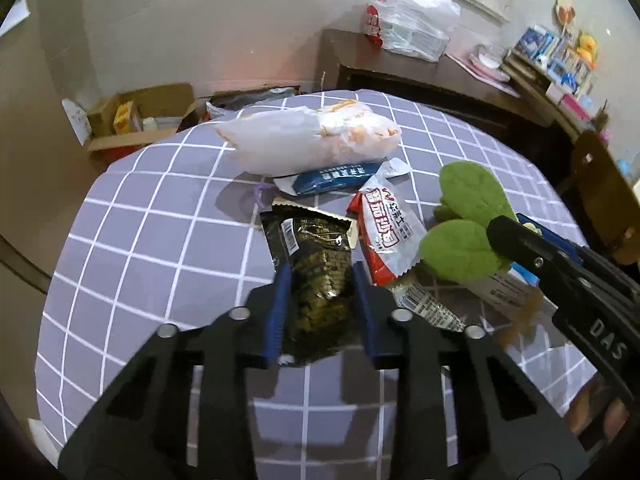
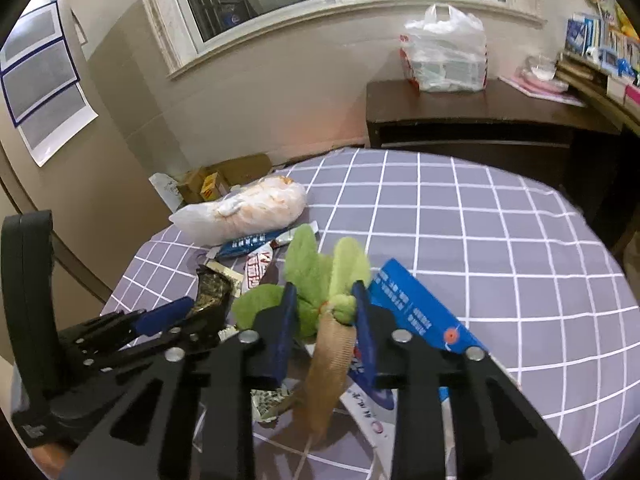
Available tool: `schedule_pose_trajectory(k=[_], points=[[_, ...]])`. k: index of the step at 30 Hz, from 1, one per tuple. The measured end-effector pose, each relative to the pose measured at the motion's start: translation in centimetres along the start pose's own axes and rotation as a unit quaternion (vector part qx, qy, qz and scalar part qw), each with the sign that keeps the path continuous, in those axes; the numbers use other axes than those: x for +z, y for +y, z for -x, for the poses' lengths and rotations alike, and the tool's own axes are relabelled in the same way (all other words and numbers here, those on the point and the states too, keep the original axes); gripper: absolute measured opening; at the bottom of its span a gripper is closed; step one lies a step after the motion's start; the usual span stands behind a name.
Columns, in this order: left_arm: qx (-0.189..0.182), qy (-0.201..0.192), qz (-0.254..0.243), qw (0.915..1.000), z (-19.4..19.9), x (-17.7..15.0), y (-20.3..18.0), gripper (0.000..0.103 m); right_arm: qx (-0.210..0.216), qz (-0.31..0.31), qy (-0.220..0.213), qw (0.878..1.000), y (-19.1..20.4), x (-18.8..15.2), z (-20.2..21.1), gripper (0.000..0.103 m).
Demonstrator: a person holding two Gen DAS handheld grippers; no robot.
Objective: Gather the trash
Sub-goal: 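Grasp a black wrapper with the left tool while the right tool grasps the green leaf sprig, then carry both items over the blue bin and open both tools to drop them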
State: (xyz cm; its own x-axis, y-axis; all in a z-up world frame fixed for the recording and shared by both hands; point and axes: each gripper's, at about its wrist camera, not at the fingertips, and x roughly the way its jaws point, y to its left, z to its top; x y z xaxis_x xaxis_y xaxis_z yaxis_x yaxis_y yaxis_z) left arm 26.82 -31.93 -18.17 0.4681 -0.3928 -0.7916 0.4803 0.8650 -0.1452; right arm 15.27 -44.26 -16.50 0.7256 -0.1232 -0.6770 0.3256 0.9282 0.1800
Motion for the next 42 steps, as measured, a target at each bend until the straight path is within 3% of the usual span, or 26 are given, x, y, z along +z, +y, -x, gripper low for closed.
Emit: schedule_pose_trajectory(k=[7, 14, 18, 23, 32, 42], points=[[-0.016, -0.034, 0.022, 0.9991, 4.4, -1.3, 2.2, 0.023, -0.010, 0.013, -0.040, 0.999, 2.1, -0.2, 3.1, 0.021], [-0.014, -0.072, 0.035, 0.9967, 10.5, -3.4, 5.5, 0.023, 0.021, 0.029, -0.060, 0.998, 6.2, -0.9, 7.1, 0.021], [-0.011, -0.060, 0.053, 0.9967, 13.0, -4.9, 8.3, 0.023, 0.039, 0.046, -0.059, 0.996, 10.1, -1.8, 8.4, 0.021], [0.005, -0.078, 0.064, 0.9949, 16.7, -7.6, 12.9, 0.023, 0.082, 0.070, -0.040, 0.993, 16.7, -4.0, 9.1, 0.021], [0.026, -0.072, 0.106, 0.9914, 20.1, -13.7, 22.3, 0.023, 0.132, 0.119, 0.014, 0.984, 28.0, -9.6, 7.8, 0.021], [0.054, -0.056, 0.195, 0.9778, 21.0, -19.7, 33.0, 0.023, 0.170, 0.175, 0.075, 0.967, 37.9, -14.8, 4.5, 0.021]])
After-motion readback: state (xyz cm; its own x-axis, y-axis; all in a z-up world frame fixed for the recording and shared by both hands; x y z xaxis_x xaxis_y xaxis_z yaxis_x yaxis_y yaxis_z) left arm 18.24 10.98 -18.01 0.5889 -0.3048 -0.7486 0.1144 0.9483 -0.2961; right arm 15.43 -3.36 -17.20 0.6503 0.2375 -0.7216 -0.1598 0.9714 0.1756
